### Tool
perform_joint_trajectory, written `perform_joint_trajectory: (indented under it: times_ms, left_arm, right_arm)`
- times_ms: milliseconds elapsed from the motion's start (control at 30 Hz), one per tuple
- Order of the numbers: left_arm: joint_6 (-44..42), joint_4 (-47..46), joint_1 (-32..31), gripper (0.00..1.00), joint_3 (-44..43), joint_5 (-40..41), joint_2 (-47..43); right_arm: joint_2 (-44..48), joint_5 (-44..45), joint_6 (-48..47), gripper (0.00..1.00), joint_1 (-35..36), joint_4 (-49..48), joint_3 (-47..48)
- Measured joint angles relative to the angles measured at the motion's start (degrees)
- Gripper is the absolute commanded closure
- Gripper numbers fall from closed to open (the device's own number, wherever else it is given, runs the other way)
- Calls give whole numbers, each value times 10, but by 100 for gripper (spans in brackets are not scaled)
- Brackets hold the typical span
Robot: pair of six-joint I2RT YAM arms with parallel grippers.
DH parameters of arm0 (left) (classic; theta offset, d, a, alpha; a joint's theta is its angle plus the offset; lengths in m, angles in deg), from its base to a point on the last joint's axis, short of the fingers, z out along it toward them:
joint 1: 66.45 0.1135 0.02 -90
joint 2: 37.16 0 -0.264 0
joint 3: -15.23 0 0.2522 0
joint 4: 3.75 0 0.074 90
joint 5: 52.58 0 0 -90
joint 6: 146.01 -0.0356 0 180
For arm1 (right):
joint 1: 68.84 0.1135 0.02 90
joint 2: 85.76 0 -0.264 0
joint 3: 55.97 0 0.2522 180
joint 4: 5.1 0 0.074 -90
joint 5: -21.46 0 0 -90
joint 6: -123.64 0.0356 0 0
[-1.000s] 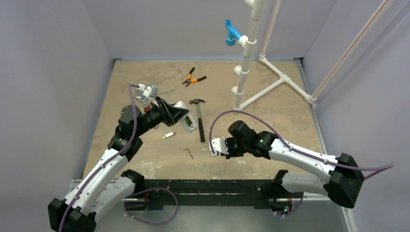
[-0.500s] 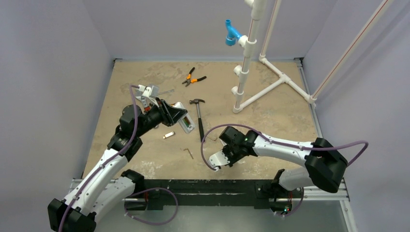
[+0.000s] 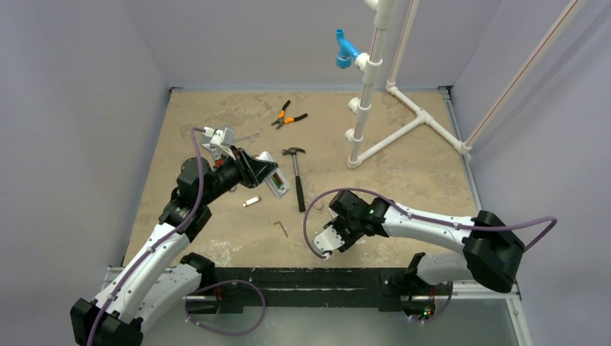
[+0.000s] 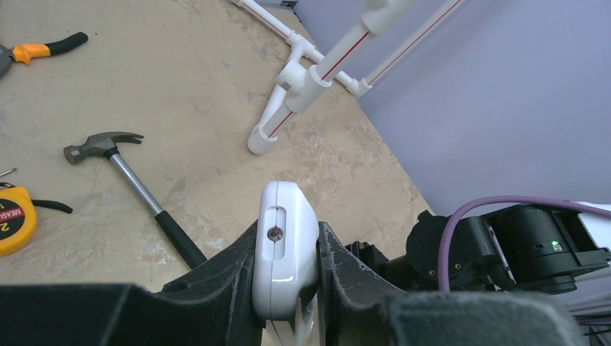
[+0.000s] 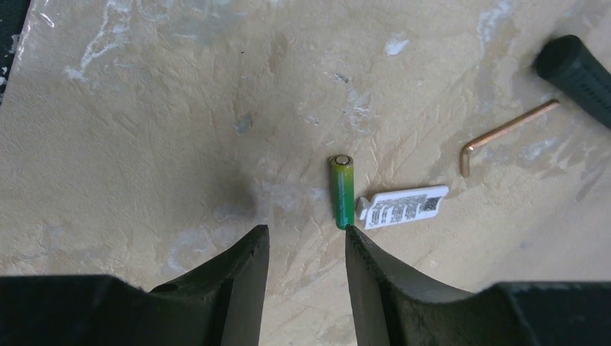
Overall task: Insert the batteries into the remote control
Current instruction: Adjust the battery at the center of the board, then pick up the battery from the center of the board.
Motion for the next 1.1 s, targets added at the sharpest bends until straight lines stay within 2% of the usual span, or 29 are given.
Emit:
perform_joint_trajectory:
  times_ms: [167, 367, 467, 567, 600, 633, 800, 900, 1000, 1100]
  left_arm:
    - [0, 0, 0, 100, 0, 1, 0]
    - [0, 0, 0, 100, 0, 2, 2]
    - [0, 0, 0, 100, 0, 3, 6]
    - [0, 3, 0, 100, 0, 3, 7]
    - [0, 5, 0, 100, 0, 4, 7]
    - [0, 7, 0, 100, 0, 5, 7]
    - [0, 12, 0, 100, 0, 7, 8]
    - [0, 12, 0, 100, 0, 7, 13]
    - [1, 14, 0, 100, 0, 7, 16]
    - [0, 18, 0, 100, 0, 7, 16]
  right_arm:
    - [76, 1, 58, 60, 0, -42, -26]
    - [164, 35, 259, 66, 0, -153, -37]
    - [188, 56, 392, 72, 0, -200, -42]
    - [194, 111, 558, 69, 1, -216, -38]
    - [185, 149, 646, 68, 1, -193, -21]
    - [183, 156, 666, 68, 1, -191, -16]
    - [132, 247, 977, 67, 0, -80, 75]
    - [130, 256, 1132, 66, 0, -58, 65]
    - [131, 254, 1272, 55, 0, -55, 28]
    - [122, 255, 1358, 54, 0, -41, 8]
